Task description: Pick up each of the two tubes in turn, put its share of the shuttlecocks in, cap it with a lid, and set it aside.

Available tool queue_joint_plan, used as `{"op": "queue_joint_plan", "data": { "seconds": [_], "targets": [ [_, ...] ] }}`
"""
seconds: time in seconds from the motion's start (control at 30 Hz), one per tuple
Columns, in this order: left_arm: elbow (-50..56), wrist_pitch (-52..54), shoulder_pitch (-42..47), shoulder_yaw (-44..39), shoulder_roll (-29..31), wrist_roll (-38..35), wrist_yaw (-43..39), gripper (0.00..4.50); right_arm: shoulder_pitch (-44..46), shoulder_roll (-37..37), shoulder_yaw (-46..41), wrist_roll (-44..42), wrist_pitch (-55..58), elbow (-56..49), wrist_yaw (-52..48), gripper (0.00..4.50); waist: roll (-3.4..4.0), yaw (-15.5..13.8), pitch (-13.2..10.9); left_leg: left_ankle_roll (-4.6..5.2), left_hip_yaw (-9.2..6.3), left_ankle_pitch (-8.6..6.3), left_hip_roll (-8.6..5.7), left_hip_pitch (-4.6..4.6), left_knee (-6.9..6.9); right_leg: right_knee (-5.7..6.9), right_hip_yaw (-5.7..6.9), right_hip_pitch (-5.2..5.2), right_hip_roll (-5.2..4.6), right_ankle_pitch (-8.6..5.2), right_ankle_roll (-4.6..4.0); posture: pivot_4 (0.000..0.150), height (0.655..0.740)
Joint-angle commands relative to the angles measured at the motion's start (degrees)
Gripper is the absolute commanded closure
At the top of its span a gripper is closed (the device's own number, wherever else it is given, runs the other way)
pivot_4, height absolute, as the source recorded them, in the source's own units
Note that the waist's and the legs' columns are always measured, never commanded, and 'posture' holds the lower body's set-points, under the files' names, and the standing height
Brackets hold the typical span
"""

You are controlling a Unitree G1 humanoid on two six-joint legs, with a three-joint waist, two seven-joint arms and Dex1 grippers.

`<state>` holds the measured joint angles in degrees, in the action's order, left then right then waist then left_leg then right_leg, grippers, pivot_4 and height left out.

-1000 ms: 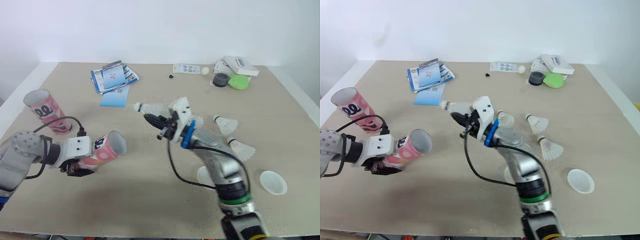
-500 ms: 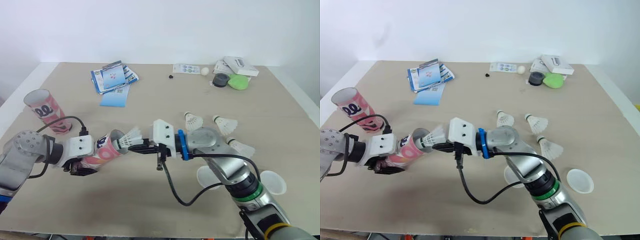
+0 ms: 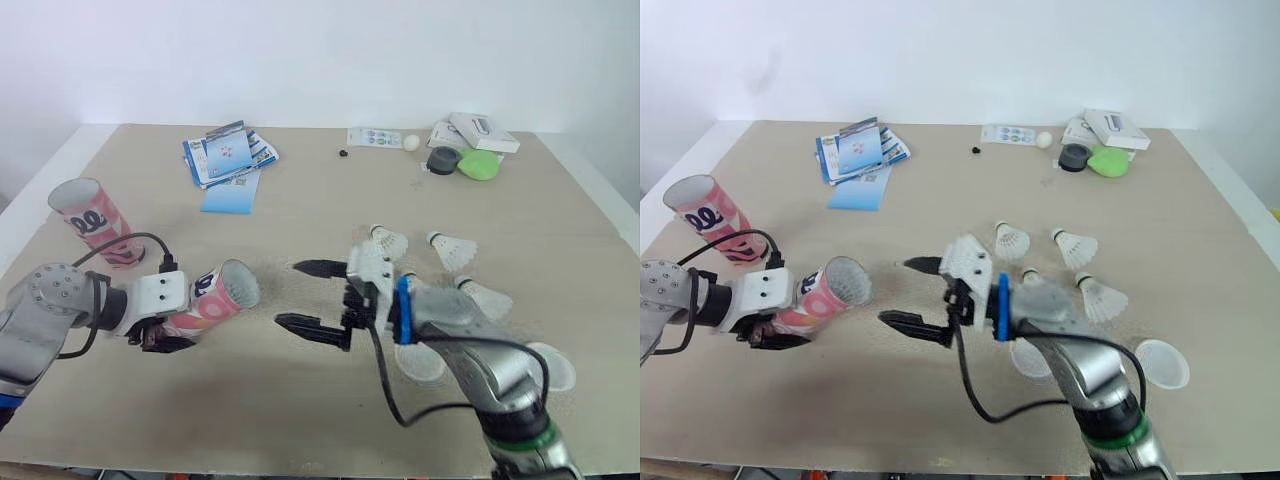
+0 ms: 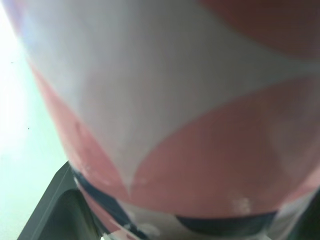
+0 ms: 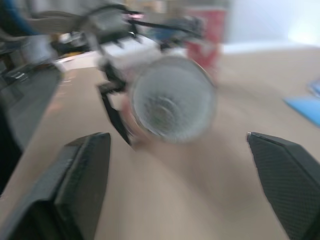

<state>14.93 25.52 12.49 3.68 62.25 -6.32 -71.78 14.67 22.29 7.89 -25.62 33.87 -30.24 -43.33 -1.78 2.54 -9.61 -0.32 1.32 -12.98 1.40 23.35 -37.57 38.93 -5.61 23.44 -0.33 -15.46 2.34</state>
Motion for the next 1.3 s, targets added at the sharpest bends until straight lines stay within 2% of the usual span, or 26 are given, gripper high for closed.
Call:
{"op": "queue_joint_plan", "data": {
  "seconds": [0.03, 0.1, 0.23, 0.47, 0.53, 0.73, 1.13, 1.23, 1.3],
  "targets": [
    [1.27, 0.24, -1.10, 1.43, -0.67, -0.76, -0.05, 1.12, -6.71, -1.82, -9.59, 2.60, -9.32, -5.32, 7.39, 0.10, 0.00, -0.04, 0.00, 0.00, 0.02, 0.00, 0.00, 0.00, 0.00, 0.00, -0.01, 0.00, -0.01, 0.00, 0.02, 0.150, 0.7400],
    [1.09, 0.13, -0.99, 1.71, -0.91, -0.67, 0.08, 1.12, -13.80, -2.59, -13.19, 4.00, -12.14, -7.51, 10.57, 0.10, 0.01, 0.00, 0.01, -0.01, 0.00, 0.00, -0.02, -0.02, 0.00, 0.00, -0.02, -0.03, -0.01, -0.03, 0.08, 0.150, 0.7400],
    [0.74, 0.15, -0.22, 2.63, -1.83, -0.64, 0.16, 1.12, -28.96, -2.13, -15.01, 5.64, -17.03, -11.86, 10.29, 0.10, 0.12, -0.07, 0.05, -0.01, -0.02, -0.01, -0.09, -0.05, 0.06, 0.01, -0.07, -0.06, -0.02, -0.10, 0.12, 0.150, 0.7400],
    [-0.98, -1.04, 1.49, 4.12, -2.77, -0.04, -0.25, 1.12, -37.11, -2.12, -15.93, 3.35, -15.13, -13.76, 12.74, 0.10, 0.14, 0.01, 0.09, 0.04, 0.20, 0.03, -0.08, -0.21, 0.00, 0.01, -0.21, -0.12, -0.12, -0.08, -0.08, 0.150, 0.7400],
    [-1.30, -1.19, 1.99, 4.49, -3.10, 0.05, -0.29, 1.12, -37.29, -2.48, -16.30, 1.98, -12.96, -13.02, 14.35, 0.10, 0.14, -0.01, 0.09, 0.07, 0.25, 0.07, -0.08, -0.22, 0.00, 0.01, -0.21, -0.13, -0.17, -0.07, -0.08, 0.150, 0.7400],
    [-1.51, -1.25, 2.36, 4.64, -3.47, 0.20, -0.25, 1.12, -29.84, -5.14, -17.89, -1.47, -3.45, -9.04, 22.89, 0.10, 0.19, -0.12, 0.13, 0.08, 0.26, 0.08, -0.08, -0.20, 0.00, 0.00, -0.21, -0.12, -0.20, -0.06, -0.09, 0.150, 0.7400],
    [0.99, -0.07, -0.46, 2.94, -3.04, -0.34, 1.17, 1.12, -21.16, -5.38, -18.48, -3.27, 2.10, -1.94, 26.37, 0.10, 0.25, -0.13, 0.16, 0.07, 0.23, 0.07, -0.10, -0.15, 0.03, 0.00, -0.24, -0.12, -0.16, -0.10, 0.00, 0.150, 0.7400],
    [1.20, -0.09, -0.85, 2.61, -2.94, -0.30, 1.41, 1.12, -18.20, -6.57, -18.27, -3.55, 3.00, -0.16, 27.95, 0.95, 0.24, -0.08, 0.16, 0.07, 0.24, 0.07, -0.10, -0.15, 0.03, 0.00, -0.25, -0.11, -0.15, -0.09, 0.00, 0.150, 0.7400],
    [1.40, 0.02, -1.07, 2.43, -2.90, -0.30, 1.52, 1.12, -15.87, -6.99, -17.62, -3.52, 3.71, 0.43, 28.70, 1.79, 0.26, 0.00, 0.15, 0.07, 0.24, 0.07, -0.09, -0.15, 0.03, 0.00, -0.25, -0.10, -0.14, -0.09, 0.01, 0.150, 0.7400]
  ]
}}
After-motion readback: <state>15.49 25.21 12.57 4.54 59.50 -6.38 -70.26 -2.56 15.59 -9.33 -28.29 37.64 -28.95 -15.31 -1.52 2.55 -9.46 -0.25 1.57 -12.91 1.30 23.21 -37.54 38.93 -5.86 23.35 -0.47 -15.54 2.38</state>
